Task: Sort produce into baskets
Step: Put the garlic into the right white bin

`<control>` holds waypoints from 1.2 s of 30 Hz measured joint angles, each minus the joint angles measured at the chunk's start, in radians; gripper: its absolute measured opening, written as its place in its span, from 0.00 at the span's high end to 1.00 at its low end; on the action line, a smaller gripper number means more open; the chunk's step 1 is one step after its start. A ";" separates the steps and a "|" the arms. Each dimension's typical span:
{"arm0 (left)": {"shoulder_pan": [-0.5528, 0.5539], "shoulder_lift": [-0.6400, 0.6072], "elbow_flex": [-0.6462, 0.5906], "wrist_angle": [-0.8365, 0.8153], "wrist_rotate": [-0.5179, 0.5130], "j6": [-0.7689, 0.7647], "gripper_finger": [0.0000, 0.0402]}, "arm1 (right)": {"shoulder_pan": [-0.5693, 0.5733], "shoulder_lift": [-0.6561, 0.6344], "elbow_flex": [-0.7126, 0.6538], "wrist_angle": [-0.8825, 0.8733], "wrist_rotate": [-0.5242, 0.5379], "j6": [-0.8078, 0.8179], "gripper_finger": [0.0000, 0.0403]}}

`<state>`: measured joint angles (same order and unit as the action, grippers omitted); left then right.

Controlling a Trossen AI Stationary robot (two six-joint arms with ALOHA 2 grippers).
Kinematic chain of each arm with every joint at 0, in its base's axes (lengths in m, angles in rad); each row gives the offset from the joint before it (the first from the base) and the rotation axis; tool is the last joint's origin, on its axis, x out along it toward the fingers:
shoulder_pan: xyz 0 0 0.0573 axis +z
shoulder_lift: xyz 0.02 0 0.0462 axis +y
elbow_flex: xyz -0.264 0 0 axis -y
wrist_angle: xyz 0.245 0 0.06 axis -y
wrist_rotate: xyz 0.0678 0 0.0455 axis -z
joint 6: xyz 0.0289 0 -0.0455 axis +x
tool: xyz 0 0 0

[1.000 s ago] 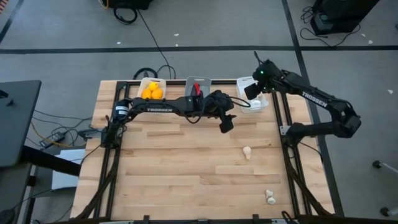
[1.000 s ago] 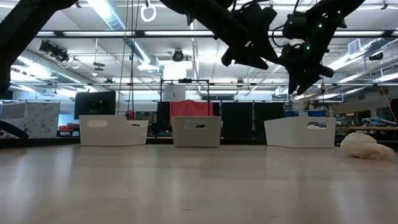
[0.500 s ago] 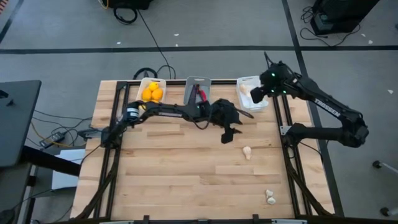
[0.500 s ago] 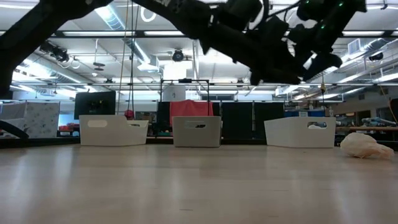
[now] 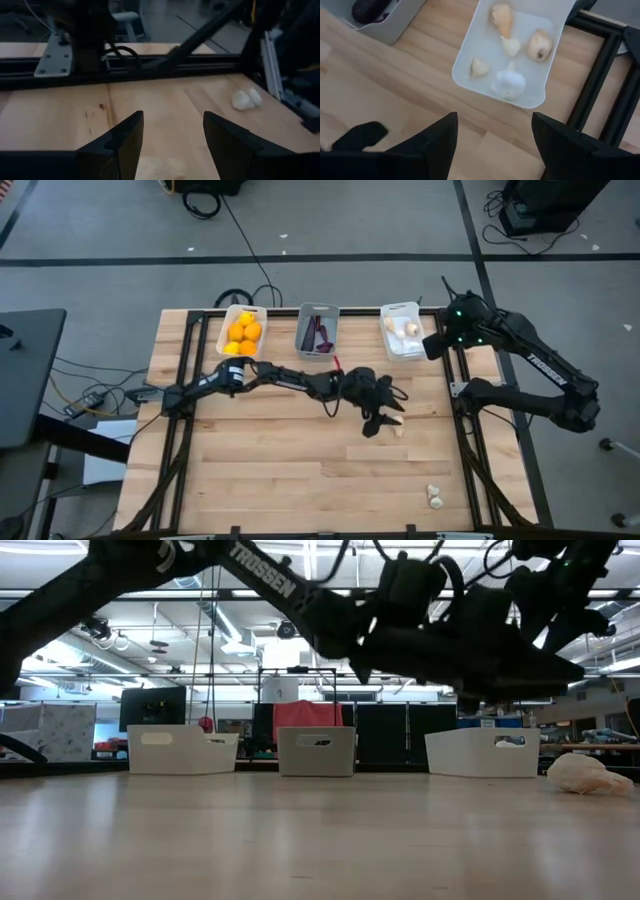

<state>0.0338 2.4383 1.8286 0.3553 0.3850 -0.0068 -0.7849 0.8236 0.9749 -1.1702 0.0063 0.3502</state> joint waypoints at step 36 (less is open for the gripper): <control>-0.103 0.149 0.002 0.114 -0.569 0.032 0.47 | 0.000 -0.026 0.000 -0.079 -0.076 -0.013 0.35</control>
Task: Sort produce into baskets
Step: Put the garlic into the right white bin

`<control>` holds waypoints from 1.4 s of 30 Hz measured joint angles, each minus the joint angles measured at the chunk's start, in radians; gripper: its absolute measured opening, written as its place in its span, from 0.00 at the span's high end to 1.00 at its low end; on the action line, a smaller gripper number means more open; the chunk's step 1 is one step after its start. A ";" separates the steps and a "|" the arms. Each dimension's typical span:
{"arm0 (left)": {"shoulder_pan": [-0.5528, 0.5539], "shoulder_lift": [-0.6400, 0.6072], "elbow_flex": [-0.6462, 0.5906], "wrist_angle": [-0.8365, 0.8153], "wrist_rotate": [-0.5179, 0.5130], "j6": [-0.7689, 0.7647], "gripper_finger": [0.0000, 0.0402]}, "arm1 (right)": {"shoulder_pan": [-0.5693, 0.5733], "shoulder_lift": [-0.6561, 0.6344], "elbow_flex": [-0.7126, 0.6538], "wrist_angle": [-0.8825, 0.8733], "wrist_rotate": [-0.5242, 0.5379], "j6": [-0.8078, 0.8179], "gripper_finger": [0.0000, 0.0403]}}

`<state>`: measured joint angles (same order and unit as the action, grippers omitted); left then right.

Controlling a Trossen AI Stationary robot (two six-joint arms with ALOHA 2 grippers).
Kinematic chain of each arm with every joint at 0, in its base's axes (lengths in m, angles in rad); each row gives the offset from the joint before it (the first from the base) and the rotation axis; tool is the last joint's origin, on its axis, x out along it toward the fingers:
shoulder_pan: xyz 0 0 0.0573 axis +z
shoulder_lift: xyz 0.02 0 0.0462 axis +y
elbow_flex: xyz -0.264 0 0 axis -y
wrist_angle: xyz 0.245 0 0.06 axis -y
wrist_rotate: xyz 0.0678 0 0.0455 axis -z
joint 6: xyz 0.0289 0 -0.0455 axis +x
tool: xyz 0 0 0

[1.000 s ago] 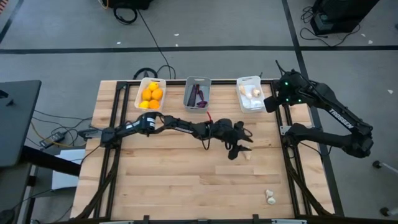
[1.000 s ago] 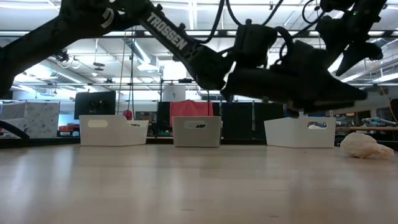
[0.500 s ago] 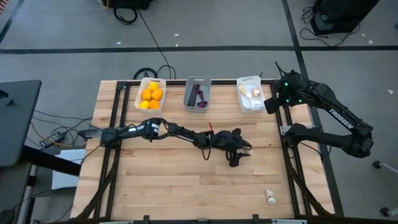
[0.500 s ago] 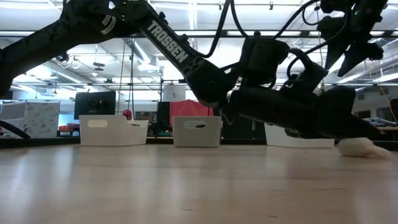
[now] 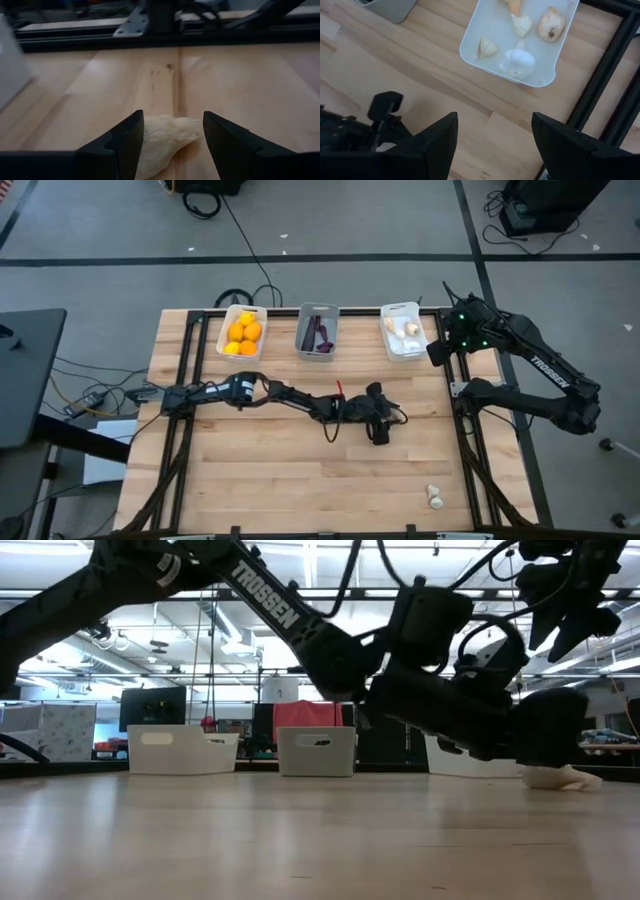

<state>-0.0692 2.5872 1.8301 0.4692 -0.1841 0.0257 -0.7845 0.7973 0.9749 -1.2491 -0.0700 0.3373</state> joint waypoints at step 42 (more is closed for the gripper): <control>0.112 -0.190 -0.003 -0.439 0.346 0.211 0.47 | 0.000 0.001 0.000 0.013 -0.063 0.028 0.37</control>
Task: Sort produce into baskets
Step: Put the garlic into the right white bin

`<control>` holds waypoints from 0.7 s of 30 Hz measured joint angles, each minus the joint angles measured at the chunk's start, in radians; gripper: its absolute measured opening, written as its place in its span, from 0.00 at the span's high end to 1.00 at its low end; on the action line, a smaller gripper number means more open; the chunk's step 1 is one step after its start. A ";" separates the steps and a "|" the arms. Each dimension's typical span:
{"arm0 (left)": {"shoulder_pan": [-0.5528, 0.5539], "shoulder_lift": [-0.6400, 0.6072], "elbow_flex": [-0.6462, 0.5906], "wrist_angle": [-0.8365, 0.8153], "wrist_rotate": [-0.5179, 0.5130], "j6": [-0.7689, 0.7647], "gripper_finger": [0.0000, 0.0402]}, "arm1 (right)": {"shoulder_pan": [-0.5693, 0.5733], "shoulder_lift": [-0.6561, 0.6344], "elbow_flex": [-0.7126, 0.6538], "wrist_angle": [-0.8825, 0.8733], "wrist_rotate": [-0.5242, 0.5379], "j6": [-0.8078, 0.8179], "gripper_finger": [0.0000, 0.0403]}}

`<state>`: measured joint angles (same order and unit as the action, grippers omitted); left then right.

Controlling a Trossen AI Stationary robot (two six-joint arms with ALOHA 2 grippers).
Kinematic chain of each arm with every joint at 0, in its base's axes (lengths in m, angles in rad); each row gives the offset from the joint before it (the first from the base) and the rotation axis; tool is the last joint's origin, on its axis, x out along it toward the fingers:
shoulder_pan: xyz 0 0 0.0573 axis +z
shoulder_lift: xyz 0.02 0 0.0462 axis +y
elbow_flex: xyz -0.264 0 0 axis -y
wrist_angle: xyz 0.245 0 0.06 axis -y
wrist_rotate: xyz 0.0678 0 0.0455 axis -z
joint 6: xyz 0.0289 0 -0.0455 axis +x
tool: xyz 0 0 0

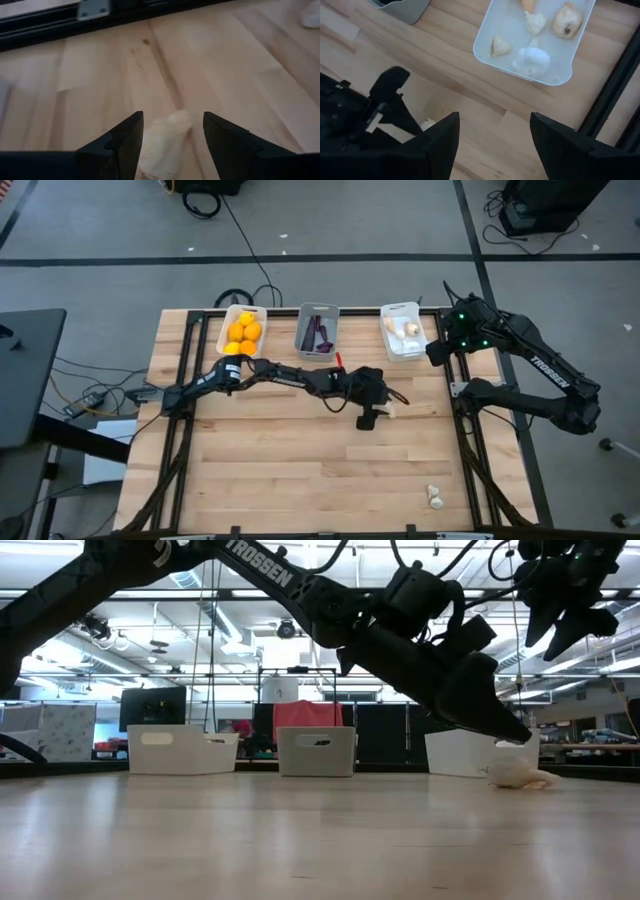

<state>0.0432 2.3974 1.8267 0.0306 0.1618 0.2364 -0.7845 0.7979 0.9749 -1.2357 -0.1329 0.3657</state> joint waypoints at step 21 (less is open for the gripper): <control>0.012 0.087 0.003 -0.005 0.002 -0.009 0.48 | 0.001 0.001 0.000 0.000 0.001 0.062 0.38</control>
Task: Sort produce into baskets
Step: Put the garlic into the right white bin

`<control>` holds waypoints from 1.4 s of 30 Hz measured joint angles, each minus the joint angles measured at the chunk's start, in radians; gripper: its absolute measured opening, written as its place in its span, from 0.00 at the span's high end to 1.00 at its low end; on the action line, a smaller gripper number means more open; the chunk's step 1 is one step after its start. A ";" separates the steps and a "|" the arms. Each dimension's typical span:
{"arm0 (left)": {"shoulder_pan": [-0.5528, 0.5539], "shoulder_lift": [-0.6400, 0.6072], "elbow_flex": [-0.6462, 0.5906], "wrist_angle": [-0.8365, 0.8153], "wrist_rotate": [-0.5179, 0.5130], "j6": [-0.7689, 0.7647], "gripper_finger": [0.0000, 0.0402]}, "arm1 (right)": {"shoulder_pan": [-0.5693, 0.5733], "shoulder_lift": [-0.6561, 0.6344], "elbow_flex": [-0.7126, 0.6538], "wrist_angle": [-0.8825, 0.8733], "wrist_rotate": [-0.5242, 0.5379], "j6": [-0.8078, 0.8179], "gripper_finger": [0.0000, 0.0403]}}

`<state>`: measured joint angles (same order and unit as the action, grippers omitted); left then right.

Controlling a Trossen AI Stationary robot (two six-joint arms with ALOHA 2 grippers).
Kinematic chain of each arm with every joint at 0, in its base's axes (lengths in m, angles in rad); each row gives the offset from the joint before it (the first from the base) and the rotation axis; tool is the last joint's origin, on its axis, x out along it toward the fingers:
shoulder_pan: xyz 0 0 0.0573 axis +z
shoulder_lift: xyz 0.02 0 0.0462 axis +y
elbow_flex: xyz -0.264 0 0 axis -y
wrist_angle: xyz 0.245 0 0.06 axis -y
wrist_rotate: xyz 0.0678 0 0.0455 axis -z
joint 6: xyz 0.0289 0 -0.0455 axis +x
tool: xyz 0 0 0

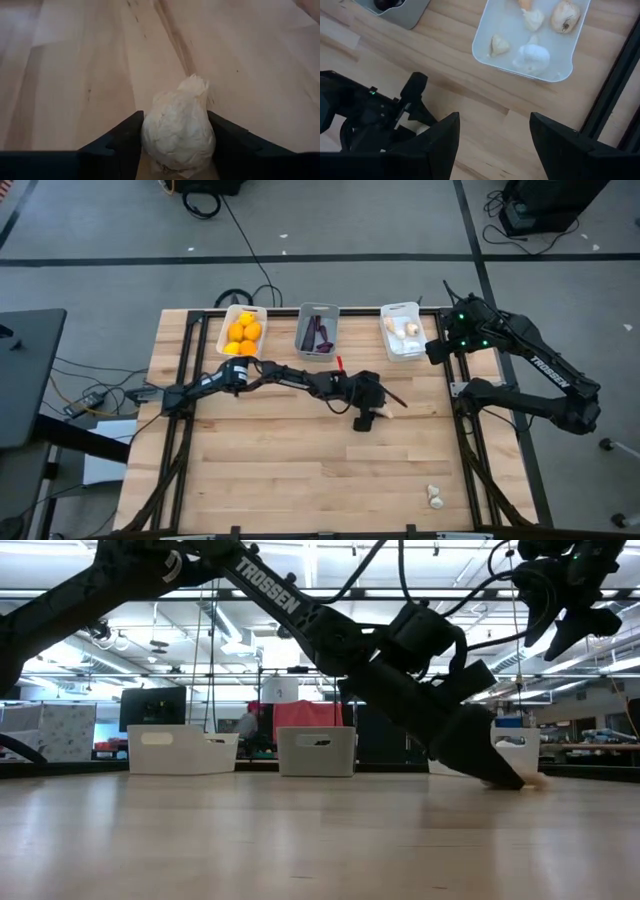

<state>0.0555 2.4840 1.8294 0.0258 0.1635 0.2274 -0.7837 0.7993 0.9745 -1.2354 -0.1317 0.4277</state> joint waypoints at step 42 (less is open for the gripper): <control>0.127 -0.267 0.047 0.086 -0.094 -0.103 0.58 | 0.103 0.000 -0.218 0.616 -0.373 0.244 0.65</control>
<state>0.1820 2.2169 1.8763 0.1113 0.0696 0.1242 -0.6808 0.7990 0.7563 -0.6190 -0.5051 0.6719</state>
